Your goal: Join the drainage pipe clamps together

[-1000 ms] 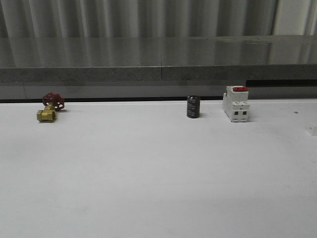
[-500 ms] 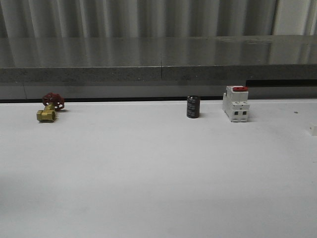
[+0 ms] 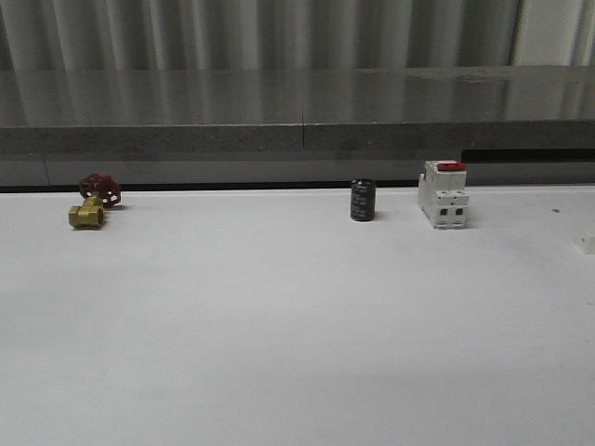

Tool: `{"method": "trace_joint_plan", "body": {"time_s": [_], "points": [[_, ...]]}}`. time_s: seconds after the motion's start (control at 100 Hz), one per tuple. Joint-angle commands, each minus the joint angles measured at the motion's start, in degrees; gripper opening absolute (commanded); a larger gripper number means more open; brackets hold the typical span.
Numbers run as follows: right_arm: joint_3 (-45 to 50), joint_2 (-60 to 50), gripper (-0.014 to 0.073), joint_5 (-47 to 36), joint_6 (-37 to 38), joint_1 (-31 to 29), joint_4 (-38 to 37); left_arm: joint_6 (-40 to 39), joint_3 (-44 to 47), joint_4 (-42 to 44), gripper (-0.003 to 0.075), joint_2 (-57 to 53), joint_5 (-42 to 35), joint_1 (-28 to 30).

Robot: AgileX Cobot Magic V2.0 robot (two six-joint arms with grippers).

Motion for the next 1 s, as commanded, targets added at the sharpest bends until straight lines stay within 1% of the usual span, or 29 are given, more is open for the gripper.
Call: {"method": "trace_joint_plan", "body": {"time_s": [0.0, 0.18, 0.47, 0.86, 0.99], "points": [[-1.15, -0.15, -0.0065, -5.03, -0.68, -0.17, -0.46, 0.67, -2.12, -0.89, 0.0608, 0.39, -3.16, 0.75], [-1.15, -0.15, -0.0065, -5.03, -0.68, -0.17, -0.46, 5.13, -5.69, -4.43, 0.0608, 5.80, -3.56, 1.01], [-1.15, -0.15, -0.0065, -5.03, -0.68, -0.17, -0.46, 6.29, -11.69, -4.88, 0.0608, 11.67, -3.46, 1.01], [-1.15, -0.15, -0.0065, -5.03, -0.68, -0.17, -0.46, 6.50, -12.13, -4.64, 0.0608, 15.16, -3.82, 1.01], [-1.15, -0.15, -0.0065, -5.03, -0.68, -0.17, -0.46, 6.50, -12.13, -4.64, 0.0584, 16.25, -3.26, 1.01]]}}
